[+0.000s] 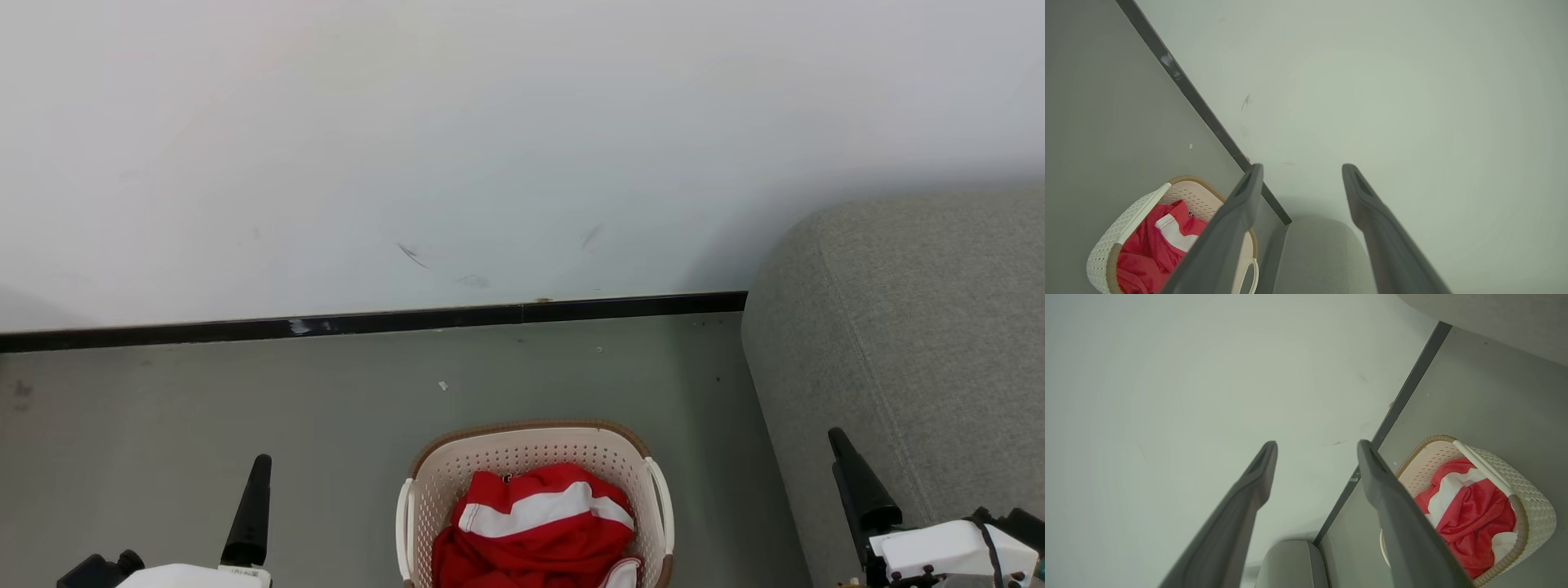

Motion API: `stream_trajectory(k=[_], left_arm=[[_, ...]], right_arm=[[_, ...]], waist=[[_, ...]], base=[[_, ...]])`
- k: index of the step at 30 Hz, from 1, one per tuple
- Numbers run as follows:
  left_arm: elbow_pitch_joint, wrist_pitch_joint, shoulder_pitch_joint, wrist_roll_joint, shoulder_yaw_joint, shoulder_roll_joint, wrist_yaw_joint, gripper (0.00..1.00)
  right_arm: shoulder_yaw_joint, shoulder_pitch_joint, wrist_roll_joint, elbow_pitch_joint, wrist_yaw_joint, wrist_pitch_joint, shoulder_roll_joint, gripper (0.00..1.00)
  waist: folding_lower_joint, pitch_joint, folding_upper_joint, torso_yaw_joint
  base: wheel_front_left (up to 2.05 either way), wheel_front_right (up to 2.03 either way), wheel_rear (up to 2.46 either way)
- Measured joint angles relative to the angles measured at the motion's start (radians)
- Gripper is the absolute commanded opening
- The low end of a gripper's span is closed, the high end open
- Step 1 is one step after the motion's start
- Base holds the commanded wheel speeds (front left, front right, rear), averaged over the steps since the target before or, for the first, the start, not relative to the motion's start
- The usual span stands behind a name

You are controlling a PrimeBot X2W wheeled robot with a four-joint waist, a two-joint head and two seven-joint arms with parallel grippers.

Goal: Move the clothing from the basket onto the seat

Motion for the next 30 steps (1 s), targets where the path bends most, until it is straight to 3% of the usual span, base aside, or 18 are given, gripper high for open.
stream_trajectory(k=[15, 21, 30], left_arm=[[-0.048, -0.05, 0.0, 0.318, -0.087, 0.034, 0.035, 1.0], [-0.059, -0.073, 0.0, 0.484, -0.127, 0.057, 0.072, 1.0], [-0.064, -0.105, 0.001, 0.652, -0.163, 0.063, 0.129, 1.0]], right_arm=[[0.033, 0.0, -0.354, -0.035, 0.0, -0.035, 0.01, 1.0], [0.034, 0.002, -0.53, -0.045, 0.0, -0.051, 0.015, 1.0], [0.03, 0.007, -0.721, -0.058, 0.001, -0.07, 0.028, 1.0]], waist=[[0.0011, -0.008, 0.0, 0.006], [-0.0019, -0.01, 0.0, 0.007], [-0.0052, -0.011, 0.0, 0.009]], base=[[0.0, 0.0, 0.0], [0.0, 0.0, 0.0], [0.0, 0.0, 0.0]])
